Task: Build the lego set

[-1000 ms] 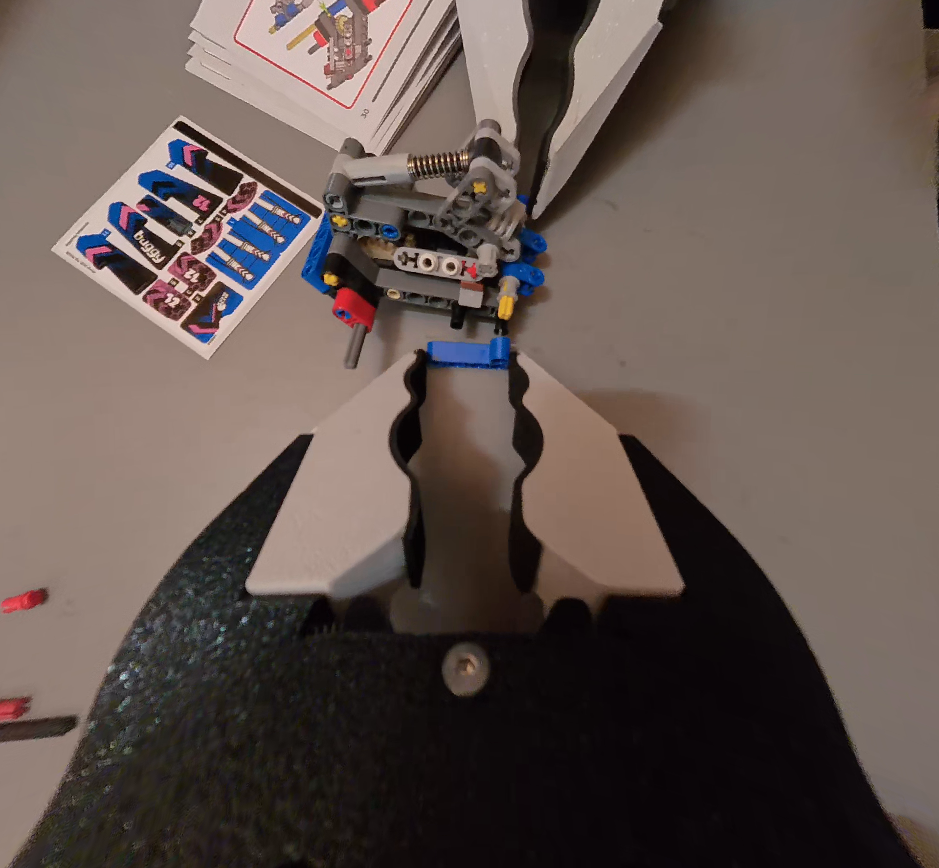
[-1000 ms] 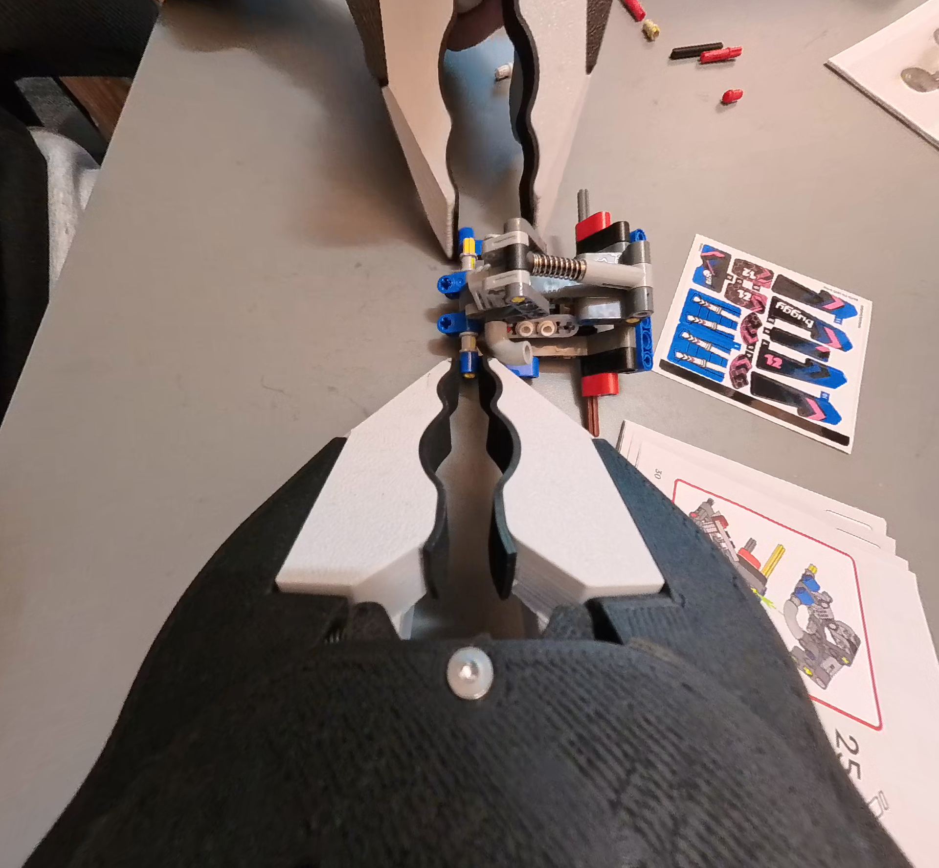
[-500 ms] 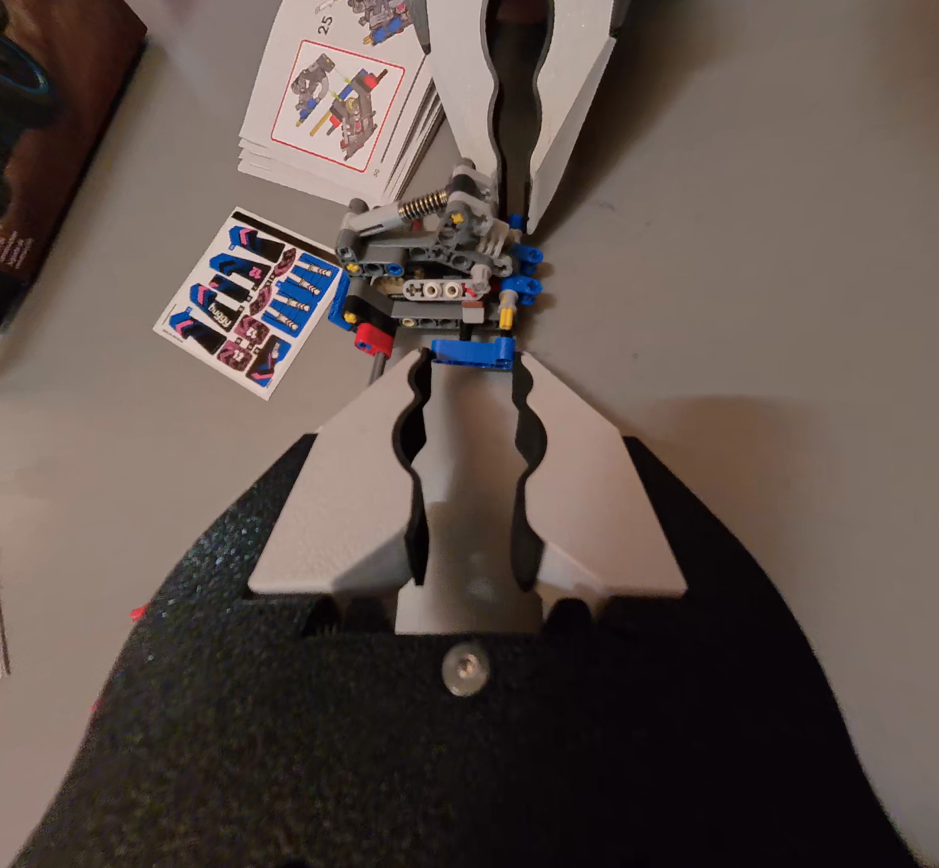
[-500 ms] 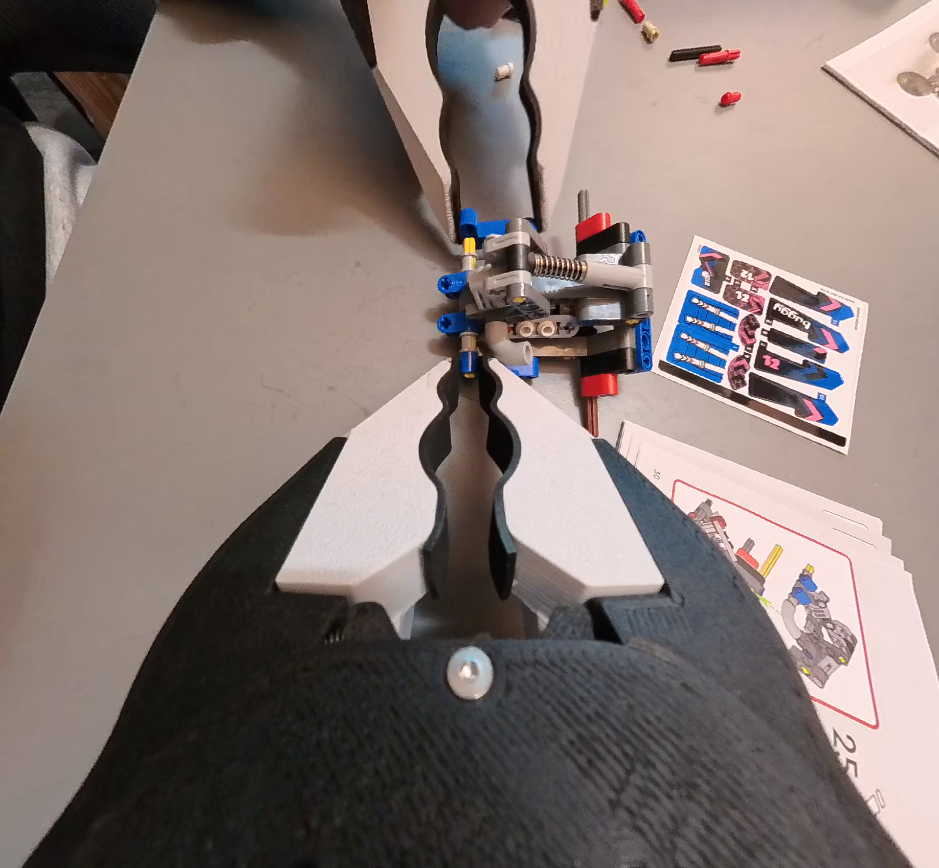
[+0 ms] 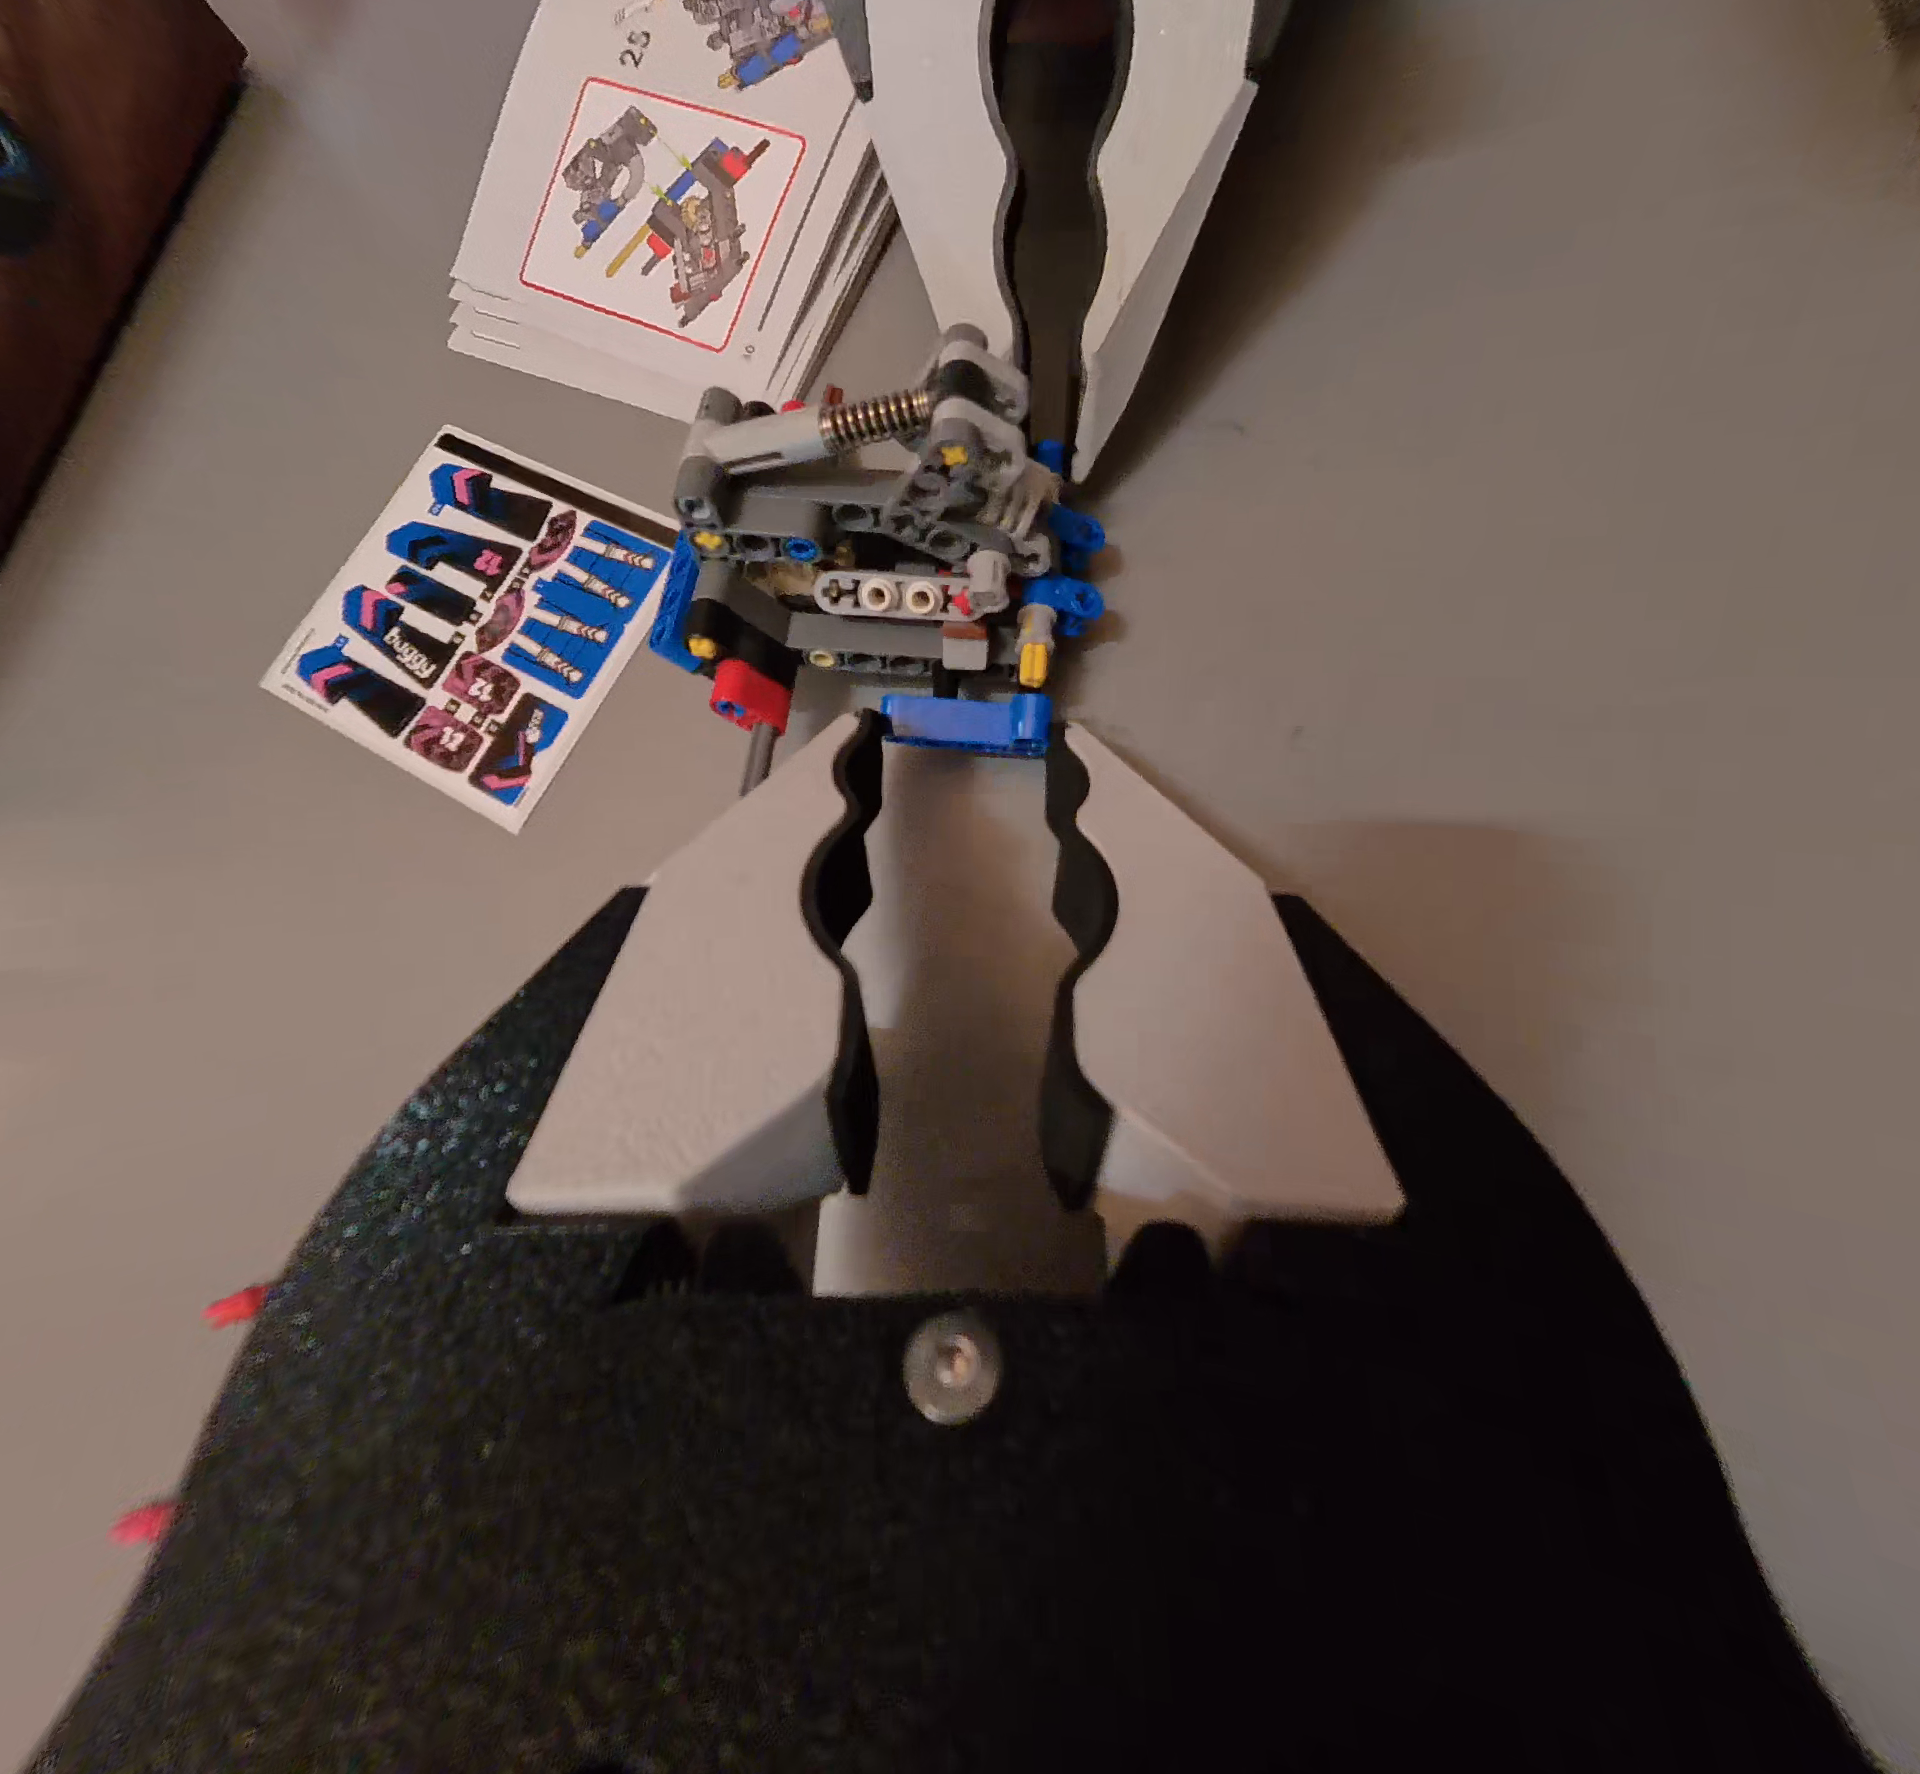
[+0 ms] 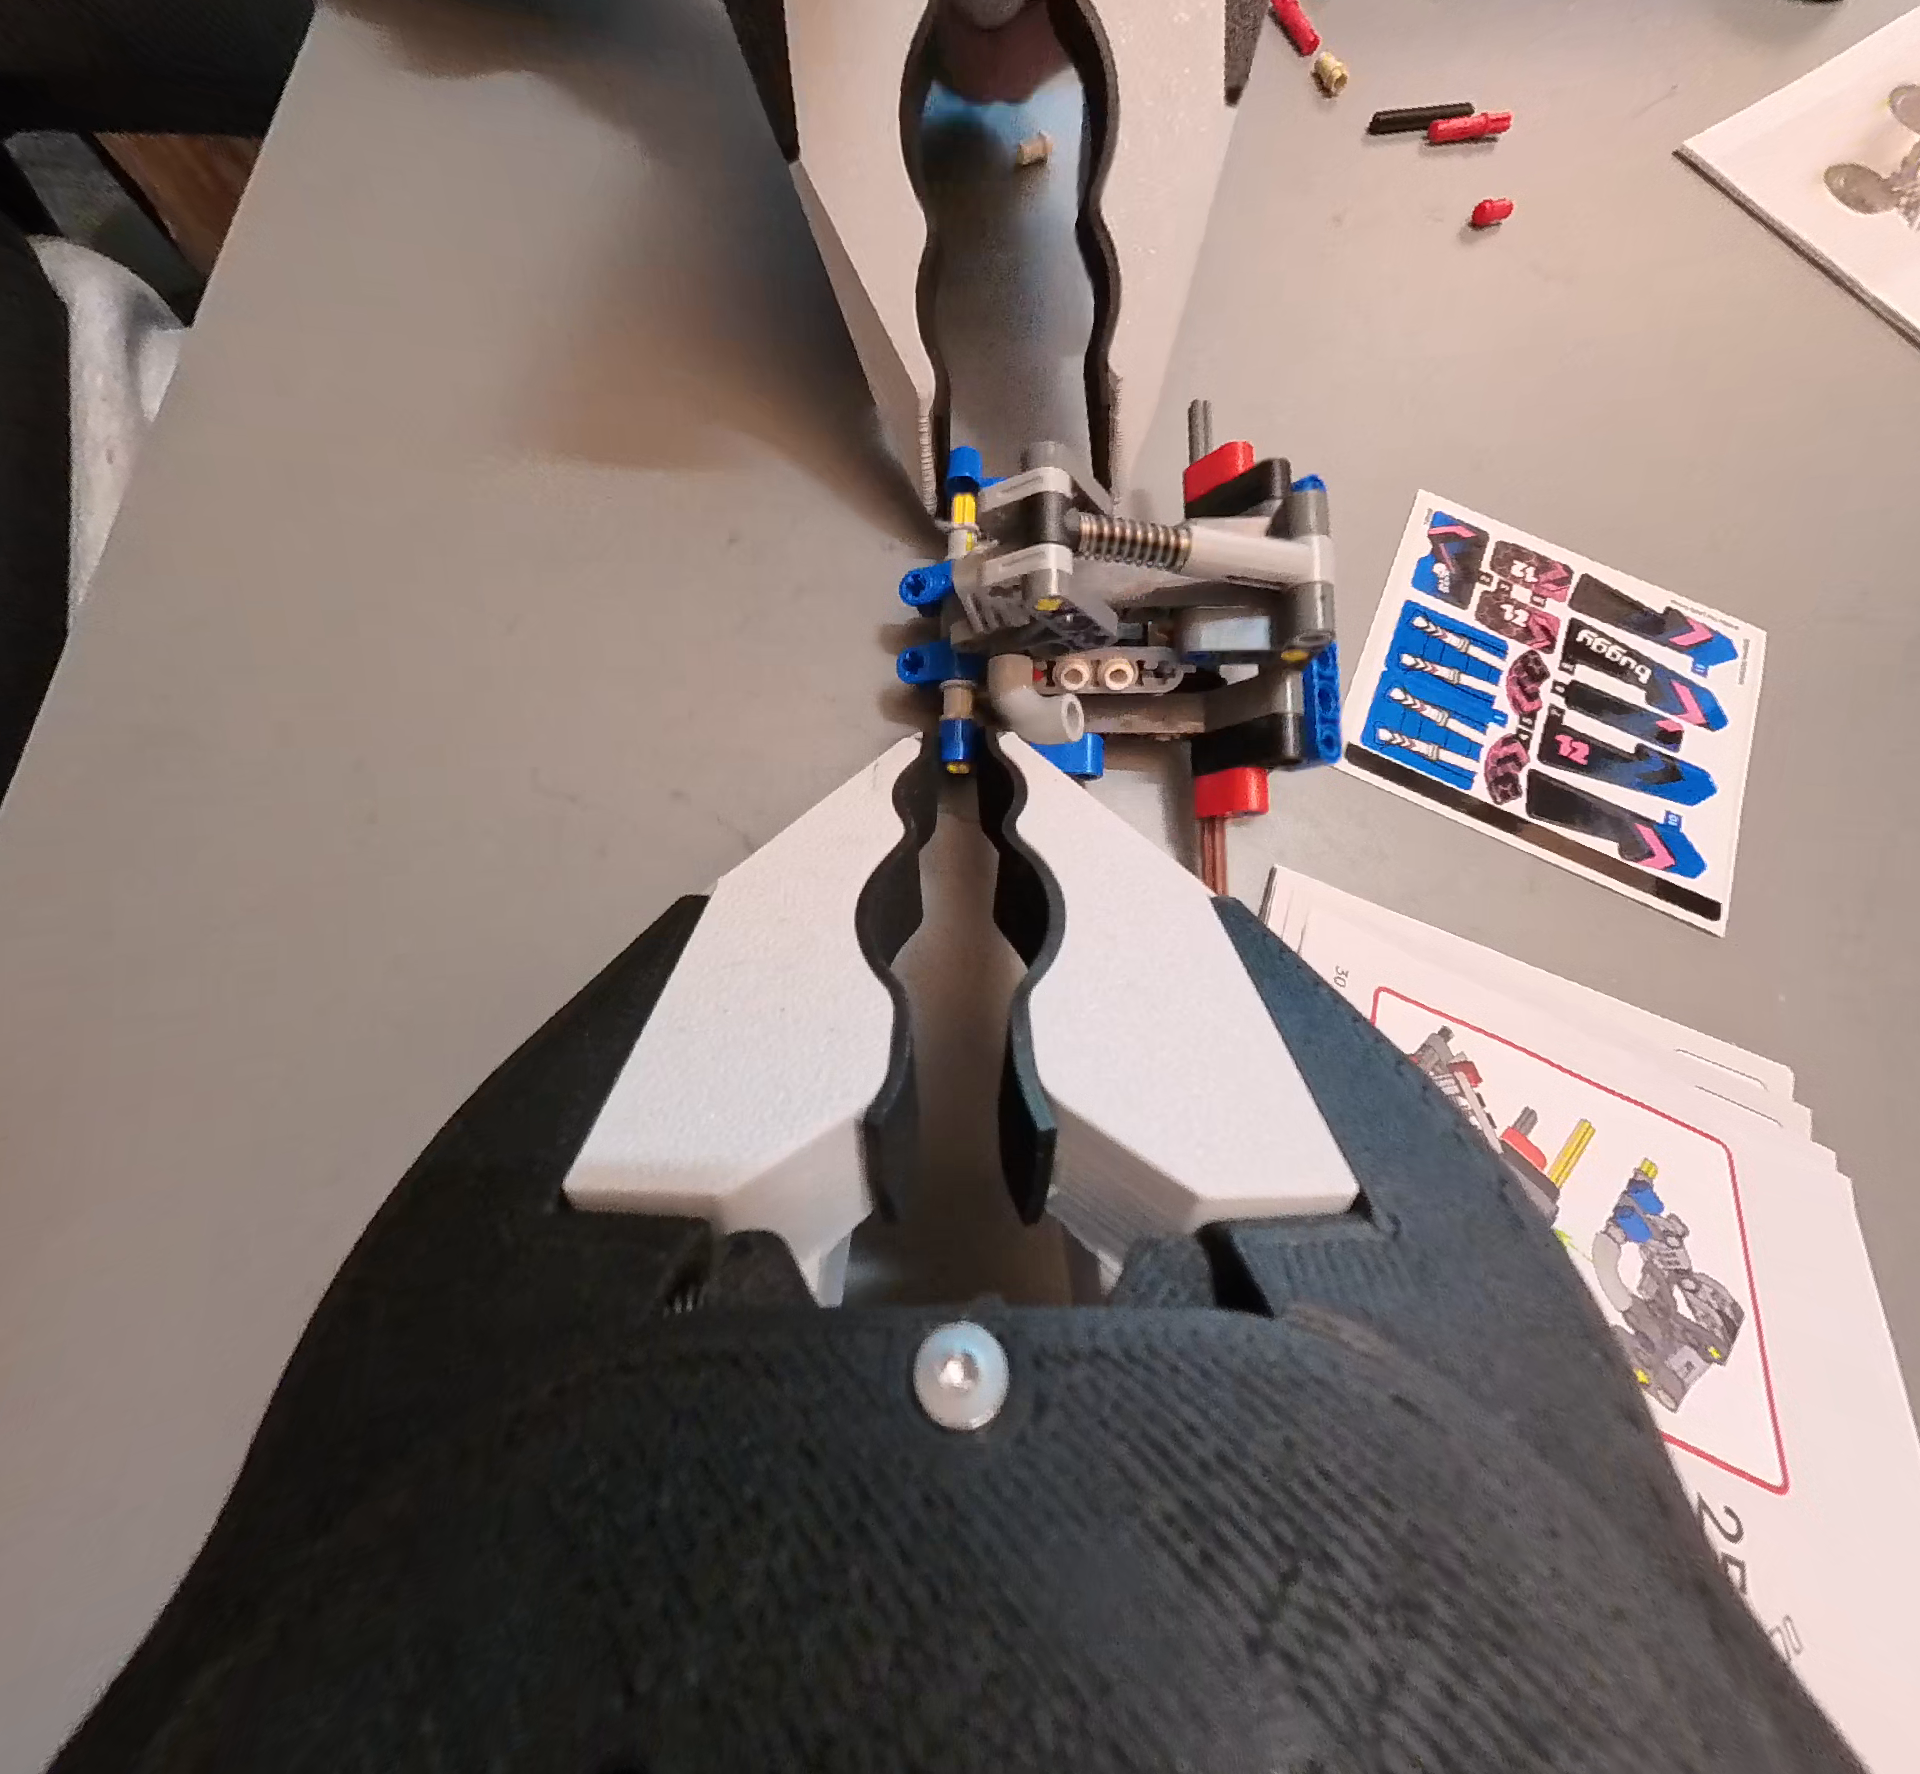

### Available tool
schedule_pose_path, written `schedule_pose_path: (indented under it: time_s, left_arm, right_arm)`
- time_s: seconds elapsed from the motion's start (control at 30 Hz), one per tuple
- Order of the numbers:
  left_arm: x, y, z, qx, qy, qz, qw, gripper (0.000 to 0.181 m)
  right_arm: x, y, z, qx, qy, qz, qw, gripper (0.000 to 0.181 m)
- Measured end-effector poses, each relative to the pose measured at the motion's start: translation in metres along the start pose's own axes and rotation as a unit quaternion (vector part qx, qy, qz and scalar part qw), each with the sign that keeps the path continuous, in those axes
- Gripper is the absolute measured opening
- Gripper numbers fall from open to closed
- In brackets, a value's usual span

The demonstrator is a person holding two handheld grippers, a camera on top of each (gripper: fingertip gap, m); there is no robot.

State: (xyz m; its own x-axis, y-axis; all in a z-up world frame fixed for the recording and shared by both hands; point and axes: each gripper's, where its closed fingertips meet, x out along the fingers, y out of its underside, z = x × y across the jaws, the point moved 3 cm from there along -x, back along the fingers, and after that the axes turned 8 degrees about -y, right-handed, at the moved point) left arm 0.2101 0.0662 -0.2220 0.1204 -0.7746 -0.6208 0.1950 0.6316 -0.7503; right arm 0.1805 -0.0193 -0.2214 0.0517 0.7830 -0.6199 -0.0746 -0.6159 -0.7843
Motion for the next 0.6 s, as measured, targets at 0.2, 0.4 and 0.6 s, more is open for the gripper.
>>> schedule_pose_path:
  time_s: [0.2,0.4,0.6]
  left_arm:
    - [0.0008,-0.0004,-0.0005,0.016,-0.018,-0.006,1.000,0.028]
    - [0.0010,-0.0020,0.0002,0.012,-0.026,0.017,0.999,0.028]
    - [0.0011,-0.0035,0.0021,-0.049,-0.008,0.012,0.999,0.028]
  right_arm:
    - [-0.0002,0.0000,-0.0008,0.003,0.000,0.000,1.000,0.006]
    - [0.0001,-0.0005,-0.0007,0.000,0.001,0.000,1.000,0.006]
    - [0.0000,-0.0006,-0.0010,-0.001,0.003,0.000,1.000,0.006]
